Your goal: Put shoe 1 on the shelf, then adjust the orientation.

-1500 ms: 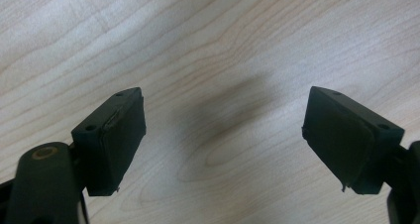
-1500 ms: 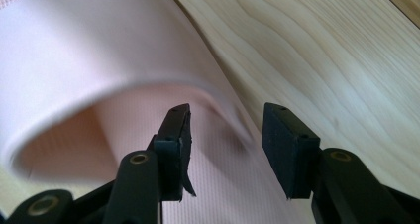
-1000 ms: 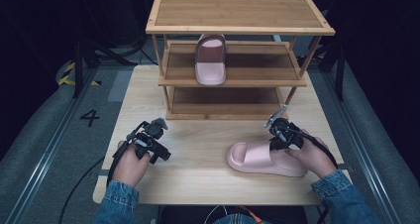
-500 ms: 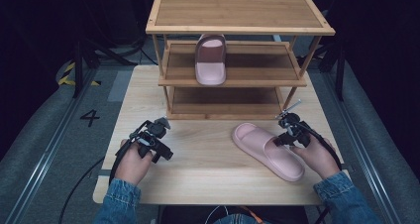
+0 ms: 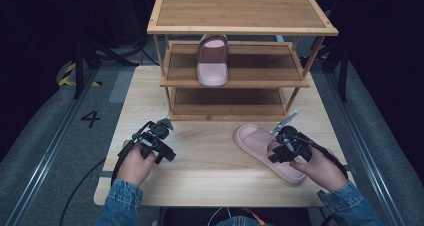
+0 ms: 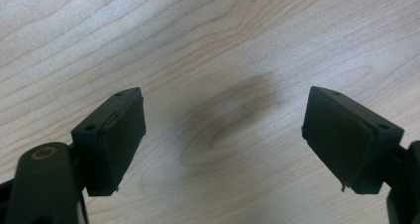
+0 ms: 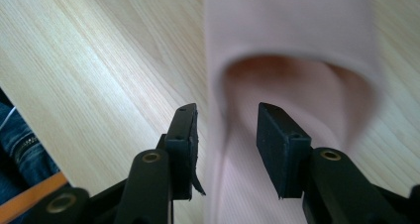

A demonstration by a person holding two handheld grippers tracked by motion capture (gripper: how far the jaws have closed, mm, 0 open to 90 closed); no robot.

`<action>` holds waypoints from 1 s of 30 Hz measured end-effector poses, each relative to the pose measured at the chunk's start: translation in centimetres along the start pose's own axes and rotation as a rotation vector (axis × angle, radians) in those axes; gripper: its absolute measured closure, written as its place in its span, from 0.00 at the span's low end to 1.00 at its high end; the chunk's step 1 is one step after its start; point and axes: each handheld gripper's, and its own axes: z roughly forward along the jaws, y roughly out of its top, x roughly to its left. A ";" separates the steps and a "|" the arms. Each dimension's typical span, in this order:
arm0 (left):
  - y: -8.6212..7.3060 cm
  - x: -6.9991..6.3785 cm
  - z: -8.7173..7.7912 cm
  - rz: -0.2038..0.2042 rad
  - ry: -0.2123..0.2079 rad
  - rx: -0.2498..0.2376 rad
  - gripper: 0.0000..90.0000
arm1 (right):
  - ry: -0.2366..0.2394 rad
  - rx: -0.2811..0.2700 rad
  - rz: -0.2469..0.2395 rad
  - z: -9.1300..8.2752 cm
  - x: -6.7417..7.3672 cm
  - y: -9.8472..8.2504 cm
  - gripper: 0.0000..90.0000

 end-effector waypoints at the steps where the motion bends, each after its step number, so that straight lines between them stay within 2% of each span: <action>1: 0.0 0.0 0.0 0.001 0.002 0.001 0.19 | -0.007 0.009 -0.014 0.5 0.3 0.3 0.70; 3: 0.0 0.0 0.1 0.002 0.002 0.003 0.19 | -0.031 0.028 -0.047 1.3 0.7 0.8 0.74; 5: 0.0 0.0 0.1 0.005 0.004 0.007 0.19 | -0.058 0.046 -0.076 2.0 1.1 1.3 0.84; 8: 0.0 0.0 0.3 0.004 0.000 0.007 0.19 | -0.103 0.051 -0.085 2.1 1.4 1.5 0.93; 17: 0.0 -0.1 0.2 0.011 0.001 0.006 0.19 | -0.105 0.019 -0.071 1.3 1.4 1.4 0.94; 24: -0.1 0.0 0.2 0.000 -0.012 0.010 0.19 | -0.091 -0.017 -0.077 -0.8 2.1 1.6 0.94; 25: -0.2 0.1 0.2 0.000 -0.002 0.004 0.19 | -0.089 -0.021 -0.080 -1.1 2.1 1.6 0.94; 26: -0.2 0.2 0.1 0.006 -0.001 0.002 0.19 | -0.089 -0.028 -0.077 -1.9 2.4 1.7 0.94; 28: -0.2 0.1 0.1 -0.001 -0.009 -0.002 0.19 | -0.088 -0.032 -0.079 -2.3 2.5 1.8 0.94; 30: -0.2 0.1 0.1 0.005 0.007 0.003 0.19 | -0.088 -0.036 -0.085 -3.2 2.7 2.0 0.94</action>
